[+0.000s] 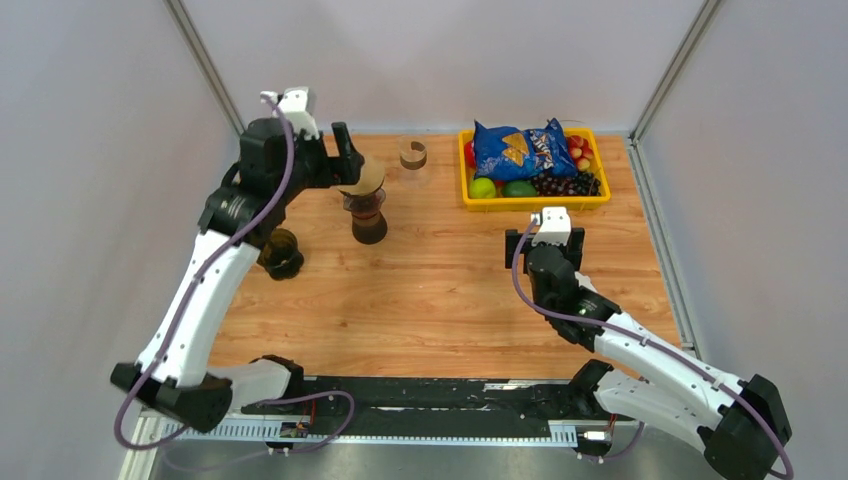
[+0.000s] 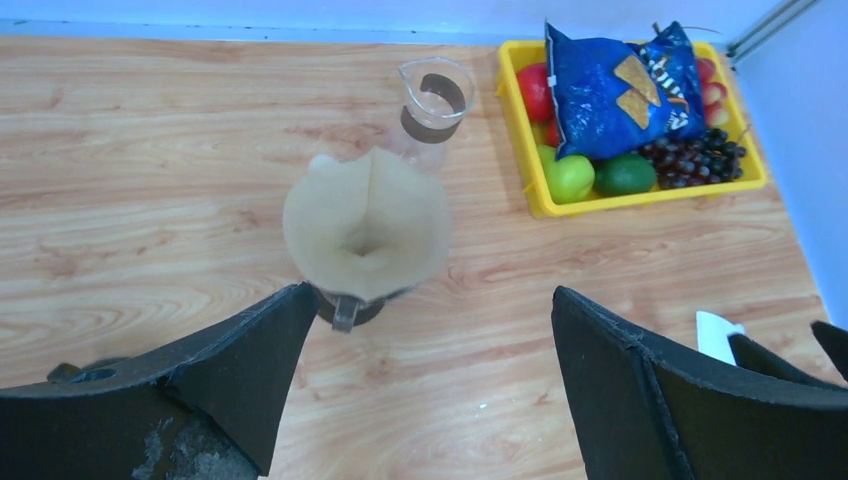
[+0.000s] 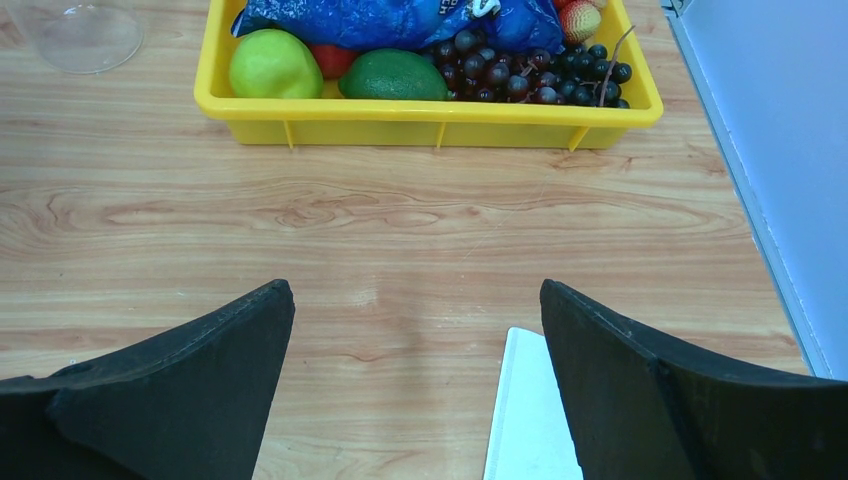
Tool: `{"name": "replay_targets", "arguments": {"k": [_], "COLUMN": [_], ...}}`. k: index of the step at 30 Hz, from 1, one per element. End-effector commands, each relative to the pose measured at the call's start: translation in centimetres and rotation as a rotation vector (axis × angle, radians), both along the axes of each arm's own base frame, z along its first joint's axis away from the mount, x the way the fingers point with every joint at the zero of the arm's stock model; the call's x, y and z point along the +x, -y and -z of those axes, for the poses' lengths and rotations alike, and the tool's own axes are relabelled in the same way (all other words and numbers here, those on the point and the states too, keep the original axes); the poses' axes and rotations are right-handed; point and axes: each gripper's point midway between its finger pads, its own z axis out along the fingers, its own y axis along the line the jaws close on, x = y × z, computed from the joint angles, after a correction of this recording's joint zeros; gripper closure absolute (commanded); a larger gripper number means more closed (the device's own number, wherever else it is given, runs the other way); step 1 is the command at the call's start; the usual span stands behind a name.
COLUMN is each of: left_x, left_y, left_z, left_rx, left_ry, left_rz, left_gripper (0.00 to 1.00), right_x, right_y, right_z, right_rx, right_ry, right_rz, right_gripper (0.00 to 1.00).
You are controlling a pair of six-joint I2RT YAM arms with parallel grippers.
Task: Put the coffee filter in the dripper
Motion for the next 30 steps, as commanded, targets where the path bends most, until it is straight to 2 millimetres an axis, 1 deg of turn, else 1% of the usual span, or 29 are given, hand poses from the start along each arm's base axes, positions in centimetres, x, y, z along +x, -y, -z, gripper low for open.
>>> {"name": "replay_targets", "arguments": {"k": [1,2,3,4,5,6,7,8,9,10,11,12,13,14,15,16,18,20,21,22,23,24,25,26,27,28,29,30], "left_x": [-2.4,-3.3,-3.6,-4.4,-4.6,-5.2,-5.4,-6.0,-6.1,-6.8,-7.0,-7.7,-7.9,-8.3,-8.5,-8.9,-9.5,-9.5,-9.1,-8.9,-8.3,-8.0,-7.1,-6.7,-5.6,-5.0,-4.0,-3.3], "left_y": [-0.6,-1.3,-1.7,-2.7,-3.2,-4.4,-4.9,-6.0,-7.1,-7.8,-8.8,-9.4,-10.1,-10.6,-11.1,-11.6,-13.2,-14.2,-14.2,-14.8,-14.6,-15.4,-15.2,-15.9,-15.8,-16.6,-16.6,-17.0], "left_z": [-1.7,-2.5,-0.8,-1.3,0.5,0.5,2.3,2.4,4.3,4.7,6.1,6.3,7.5,7.6,8.7,9.2,11.5,13.2,14.1,14.8,15.5,16.2,17.0,17.3,18.0,17.9,18.5,18.4], "left_rx": [-0.107,-0.135,-0.132,-0.158,-0.151,-0.173,-0.175,-0.176,-0.164,-0.170,-0.165,-0.170,-0.160,-0.165,-0.151,-0.141,-0.115,-0.113,-0.116,-0.114,-0.115,-0.111,-0.116,-0.115,-0.118,-0.119,-0.119,-0.118], "left_ry": [0.137,0.169,0.142,0.164,0.135,0.151,0.120,0.142,0.118,0.120,0.101,0.106,0.095,0.103,0.093,0.084,0.038,-0.006,-0.035,-0.054,-0.079,-0.096,-0.122,-0.131,-0.149,-0.148,-0.167,-0.167], "left_rz": [-0.006,-0.032,-0.055,-0.108,-0.139,-0.201,-0.236,-0.284,-0.352,-0.387,-0.451,-0.475,-0.515,-0.531,-0.559,-0.583,-0.675,-0.734,-0.738,-0.765,-0.760,-0.787,-0.778,-0.796,-0.788,-0.809,-0.801,-0.805], "left_gripper": [0.00,0.00,0.00,0.00,0.00,0.00,0.00,0.00,0.00,0.00,0.00,0.00,0.00,0.00,0.00,0.00,0.00,0.00,0.00,0.00,0.00,0.00,0.00,0.00,0.00,0.00,0.00,0.00], "right_x": [0.2,0.2,0.2,0.1,0.1,0.1,0.1,0.1,0.1,0.0,0.0,0.0,0.0,0.0,-0.1,-0.1,-0.1,-0.2,-0.2,-0.2,-0.2,-0.1,-0.1,-0.1,-0.1,-0.1,-0.1,-0.1], "right_y": [0.1,0.1,0.1,0.2,0.2,0.2,0.2,0.2,0.2,0.3,0.3,0.3,0.3,0.3,0.2,0.3,0.2,0.0,-0.1,-0.2,-0.2,-0.2,-0.2,-0.2,-0.3,-0.4,-0.4,-0.5], "right_z": [-2.1,-2.2,-2.3,-2.3,-2.4,-2.4,-2.5,-2.5,-2.5,-2.5,-2.6,-2.6,-2.6,-2.6,-2.7,-2.7,-2.9,-2.9,-2.8,-2.8,-2.8,-2.8,-2.8,-2.7,-2.7,-2.7,-2.6,-2.5], "right_rx": [0.052,0.056,0.060,0.062,0.066,0.069,0.070,0.070,0.070,0.071,0.072,0.073,0.073,0.075,0.076,0.078,0.085,0.094,0.094,0.094,0.092,0.090,0.088,0.088,0.092,0.090,0.090,0.091], "right_ry": [0.048,0.051,0.053,0.054,0.057,0.058,0.059,0.061,0.062,0.063,0.063,0.065,0.065,0.066,0.067,0.069,0.072,0.072,0.070,0.069,0.067,0.067,0.066,0.065,0.065,0.063,0.060,0.058], "right_rz": [0.018,0.018,0.019,0.019,0.019,0.019,0.019,0.018,0.020,0.020,0.020,0.020,0.018,0.016,0.013,0.013,0.012,0.000,-0.010,-0.013,-0.015,-0.015,-0.013,-0.014,-0.016,-0.021,-0.023,-0.023], "right_gripper": [0.00,0.00,0.00,0.00,0.00,0.00,0.00,0.00,0.00,0.00,0.00,0.00,0.00,0.00,0.00,0.00,0.00,0.00,0.00,0.00,0.00,0.00,0.00,0.00,0.00,0.00,0.00,0.00]}}
